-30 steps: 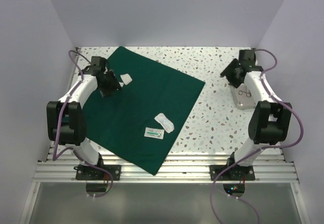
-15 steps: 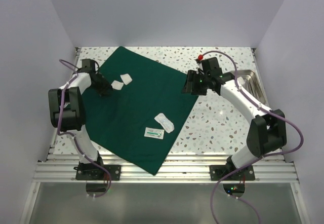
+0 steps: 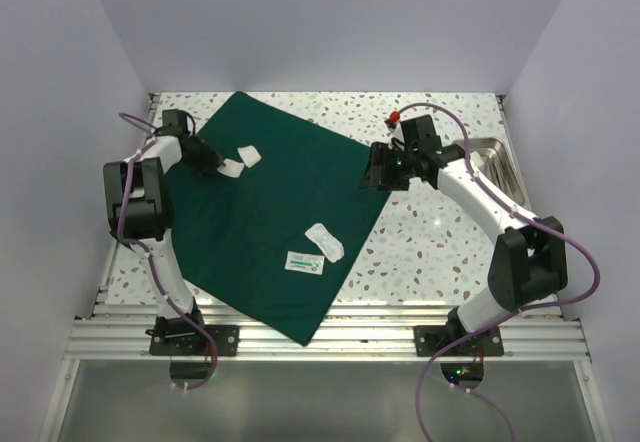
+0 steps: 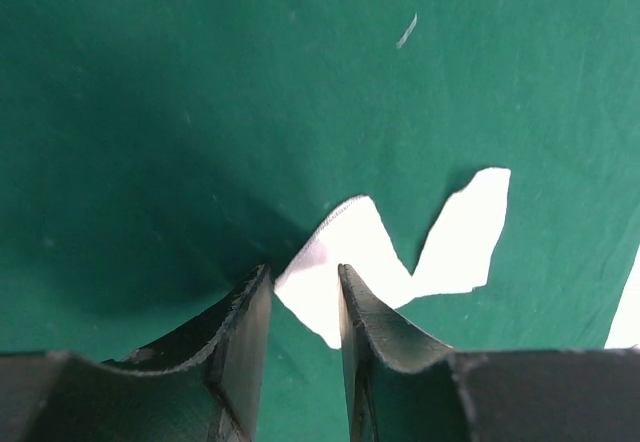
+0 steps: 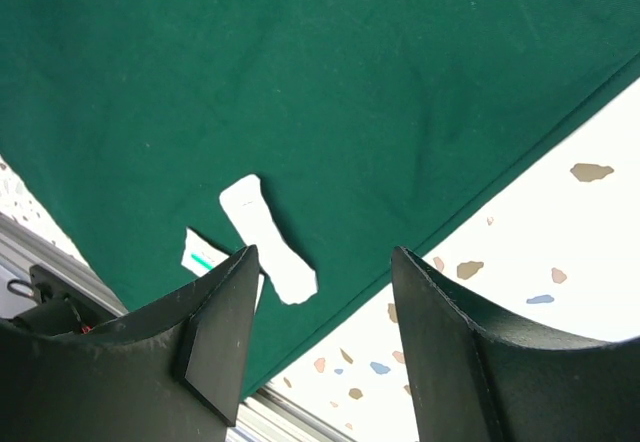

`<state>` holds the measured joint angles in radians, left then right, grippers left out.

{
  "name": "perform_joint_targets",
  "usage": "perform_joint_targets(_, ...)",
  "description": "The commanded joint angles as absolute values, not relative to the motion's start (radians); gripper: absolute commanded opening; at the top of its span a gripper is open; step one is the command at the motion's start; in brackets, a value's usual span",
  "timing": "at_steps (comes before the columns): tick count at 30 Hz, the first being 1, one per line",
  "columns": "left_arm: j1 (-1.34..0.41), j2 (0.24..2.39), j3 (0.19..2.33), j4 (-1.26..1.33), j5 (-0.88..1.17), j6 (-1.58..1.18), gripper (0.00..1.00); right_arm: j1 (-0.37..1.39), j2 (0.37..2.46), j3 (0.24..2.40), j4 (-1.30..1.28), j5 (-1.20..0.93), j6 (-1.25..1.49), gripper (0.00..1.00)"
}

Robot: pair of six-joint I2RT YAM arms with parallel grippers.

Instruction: Prepare the surgical pack

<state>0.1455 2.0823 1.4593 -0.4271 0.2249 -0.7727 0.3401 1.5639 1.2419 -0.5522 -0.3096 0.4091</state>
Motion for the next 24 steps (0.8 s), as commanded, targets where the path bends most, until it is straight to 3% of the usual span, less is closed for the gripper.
perform_joint_targets(1, 0.17, 2.105, 1.514, -0.387, 0.219, -0.779, 0.36, 0.339, 1.558, 1.244, -0.534, -0.348, 0.39, 0.59)
perform_joint_targets(11, 0.175, 2.134, 1.534, -0.377, 0.265, -0.758, 0.28, 0.339, 1.574, 1.25, -0.534, -0.359, 0.393, 0.58)
perform_joint_targets(24, 0.173, 2.068, 1.47, -0.391, 0.285, -0.669, 0.32, 0.339, 1.569, 1.227, -0.517, -0.38, 0.408, 0.57)
